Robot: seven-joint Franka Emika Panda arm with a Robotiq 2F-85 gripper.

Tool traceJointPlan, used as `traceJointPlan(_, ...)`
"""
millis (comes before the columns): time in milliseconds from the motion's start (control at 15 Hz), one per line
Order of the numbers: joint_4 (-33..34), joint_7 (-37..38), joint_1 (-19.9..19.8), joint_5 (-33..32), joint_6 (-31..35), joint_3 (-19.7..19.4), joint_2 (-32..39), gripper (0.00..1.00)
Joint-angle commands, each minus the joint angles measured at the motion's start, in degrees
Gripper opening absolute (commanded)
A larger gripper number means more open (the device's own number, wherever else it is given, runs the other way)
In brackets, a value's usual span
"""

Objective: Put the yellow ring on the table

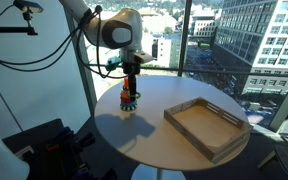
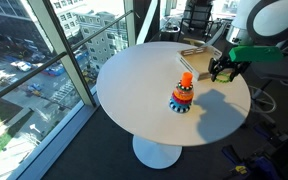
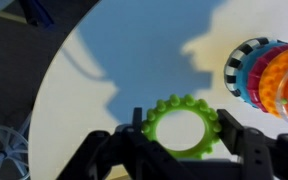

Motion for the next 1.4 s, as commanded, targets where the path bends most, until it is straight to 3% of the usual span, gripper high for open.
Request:
traceJointPlan(0, 2.4, -0.8, -0.2, 0.8, -0.2, -0.8, 4.3, 0.48)
traceJointPlan(533, 6.7, 0.6, 0.7, 0.4, 2.6, -3.6, 13.8, 0.48)
traceJointPlan(1333, 16.4, 0.9, 1.3, 7.1, 7.0, -5.0, 27.0, 0.48)
